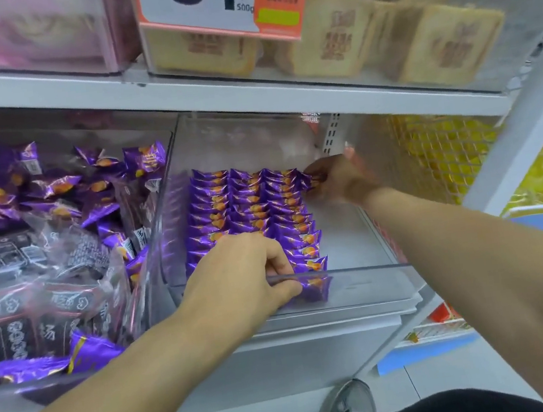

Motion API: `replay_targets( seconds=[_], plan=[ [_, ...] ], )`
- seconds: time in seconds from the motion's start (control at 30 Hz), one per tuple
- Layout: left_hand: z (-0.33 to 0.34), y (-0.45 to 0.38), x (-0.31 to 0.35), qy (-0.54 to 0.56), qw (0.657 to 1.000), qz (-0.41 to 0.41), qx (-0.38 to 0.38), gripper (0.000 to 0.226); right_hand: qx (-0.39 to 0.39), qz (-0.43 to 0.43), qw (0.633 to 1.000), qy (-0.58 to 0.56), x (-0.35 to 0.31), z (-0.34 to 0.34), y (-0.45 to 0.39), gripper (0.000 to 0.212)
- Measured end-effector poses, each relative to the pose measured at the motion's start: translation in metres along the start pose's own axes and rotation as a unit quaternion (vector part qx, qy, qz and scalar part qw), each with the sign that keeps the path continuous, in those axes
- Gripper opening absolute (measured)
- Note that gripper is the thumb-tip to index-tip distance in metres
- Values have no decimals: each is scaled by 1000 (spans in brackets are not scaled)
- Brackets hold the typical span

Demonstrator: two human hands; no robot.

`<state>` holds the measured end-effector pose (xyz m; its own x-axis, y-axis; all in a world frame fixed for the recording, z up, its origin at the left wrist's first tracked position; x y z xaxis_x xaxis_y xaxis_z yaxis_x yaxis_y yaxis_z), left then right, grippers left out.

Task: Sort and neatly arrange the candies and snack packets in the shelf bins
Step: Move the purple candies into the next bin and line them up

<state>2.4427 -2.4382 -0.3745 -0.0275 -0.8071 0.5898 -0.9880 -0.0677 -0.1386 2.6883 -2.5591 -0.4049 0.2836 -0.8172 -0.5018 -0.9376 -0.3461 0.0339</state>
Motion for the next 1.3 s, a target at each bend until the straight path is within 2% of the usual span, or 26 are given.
replay_targets(
  seconds=[0.17, 0.27, 0.37, 0.6, 0.87, 1.1, 1.3],
  plan=[
    [-1, 0, 0, -3, 1000, -15, 4, 27, 37, 53, 994, -91, 15, -7, 3, 60],
    [-1, 0, -1, -6, 1000, -19, -3, 24, 68, 97, 983, -139, 29, -12, 3, 75],
    [-1, 1, -1, -18, 1000, -17, -5, 24, 66, 117, 971, -195, 36, -8, 2, 74],
    [0, 2, 0, -33, 999, -17, -3, 25, 66, 107, 973, -195, 34, -8, 6, 76],
    [1, 2, 0, -43, 999, -16, -6, 25, 90, 100, 979, -156, 37, -6, 1, 95],
    [-1, 4, 2, -37, 999, -7, -1, 23, 62, 95, 975, -191, 33, -6, 4, 71],
    [-2, 5, 3, -37, 999, -5, -2, 22, 87, 96, 972, -197, 44, -4, -5, 79]
  ],
)
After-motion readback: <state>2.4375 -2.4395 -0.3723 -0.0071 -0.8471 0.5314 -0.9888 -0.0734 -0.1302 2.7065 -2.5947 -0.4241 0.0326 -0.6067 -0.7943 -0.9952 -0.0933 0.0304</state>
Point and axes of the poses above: each hand's wrist, its own y-axis away from the middle knuckle, its own z-axis out of the palm, x = y × z, the point moved 10 cm from there along -y, towards the middle knuckle
